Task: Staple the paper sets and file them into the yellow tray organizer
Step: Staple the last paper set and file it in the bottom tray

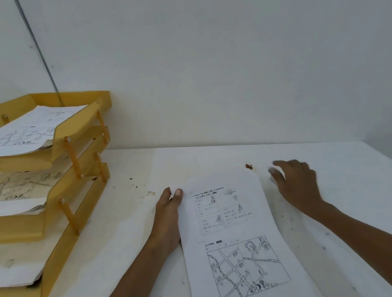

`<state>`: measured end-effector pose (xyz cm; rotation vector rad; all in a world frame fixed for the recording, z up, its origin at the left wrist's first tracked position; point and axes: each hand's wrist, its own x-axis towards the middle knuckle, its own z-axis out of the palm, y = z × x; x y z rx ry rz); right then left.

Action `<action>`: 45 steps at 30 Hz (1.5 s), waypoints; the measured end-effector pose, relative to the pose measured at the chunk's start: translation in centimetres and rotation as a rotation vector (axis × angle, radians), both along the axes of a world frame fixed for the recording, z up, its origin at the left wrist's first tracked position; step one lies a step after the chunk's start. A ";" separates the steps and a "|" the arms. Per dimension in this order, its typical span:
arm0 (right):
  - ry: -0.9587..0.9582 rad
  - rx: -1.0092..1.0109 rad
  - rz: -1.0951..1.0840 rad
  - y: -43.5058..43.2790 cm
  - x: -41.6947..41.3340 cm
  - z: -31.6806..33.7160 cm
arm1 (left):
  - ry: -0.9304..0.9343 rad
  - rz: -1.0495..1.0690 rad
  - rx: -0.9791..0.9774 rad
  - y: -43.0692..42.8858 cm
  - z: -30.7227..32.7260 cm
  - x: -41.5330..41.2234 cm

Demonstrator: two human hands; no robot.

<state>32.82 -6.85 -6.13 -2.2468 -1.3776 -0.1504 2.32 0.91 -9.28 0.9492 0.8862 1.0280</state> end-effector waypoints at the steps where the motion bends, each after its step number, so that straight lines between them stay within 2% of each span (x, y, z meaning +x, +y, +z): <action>1: 0.253 0.125 0.124 -0.2 -1.1 0.9 | -0.011 0.017 -0.013 0.3 0.5 -0.1; 2: 0.566 0.177 0.219 -0.4 -2.3 1.9 | -0.021 0.036 -0.018 0.5 1.2 -0.2; 3: 0.850 0.110 0.281 -0.5 -3.4 2.7 | -0.027 0.059 -0.035 0.9 1.9 -0.3; 4: 1.036 -0.012 0.333 -0.8 -4.3 3.4 | -0.046 0.057 -0.026 1.2 2.7 -0.4; 6: 1.179 -0.114 0.404 -1.2 -5.5 3.9 | -0.029 0.075 0.022 1.8 4.7 -0.5; 9: 1.323 0.047 0.459 -1.2 -6.1 4.0 | -0.019 0.100 0.045 2.6 8.0 -0.8; 11: 1.286 0.090 0.537 -1.1 -6.7 4.2 | -0.031 0.101 0.075 2.9 9.4 -1.0; 14: 1.198 0.248 0.497 -1.0 -7.7 4.5 | -0.010 0.039 0.139 2.5 10.5 -1.5; 19: 1.054 0.514 0.504 -1.0 -8.5 7.4 | 0.209 -0.197 0.328 0.9 11.1 -1.5; 23: 0.999 0.632 0.510 -1.6 -9.2 8.4 | 0.159 -0.089 0.522 0.2 11.8 -0.7; 30: 0.928 0.517 0.430 -2.8 -10.6 4.9 | 0.351 -0.096 0.491 -0.6 6.7 -0.5; 33: 0.926 0.479 0.396 -2.8 -11.8 4.9 | 0.356 -0.062 0.486 -1.1 7.0 -1.2; 36: 0.989 0.472 0.374 -2.6 -13.0 5.7 | 0.319 -0.058 0.465 -1.3 7.8 -3.4; 40: 1.089 0.433 0.372 -2.4 -15.3 6.3 | 0.371 -0.292 0.375 -1.9 8.0 -7.4; 45: 1.277 0.356 0.345 -1.8 -18.6 6.2 | 0.336 -0.310 0.308 -4.2 7.9 -12.6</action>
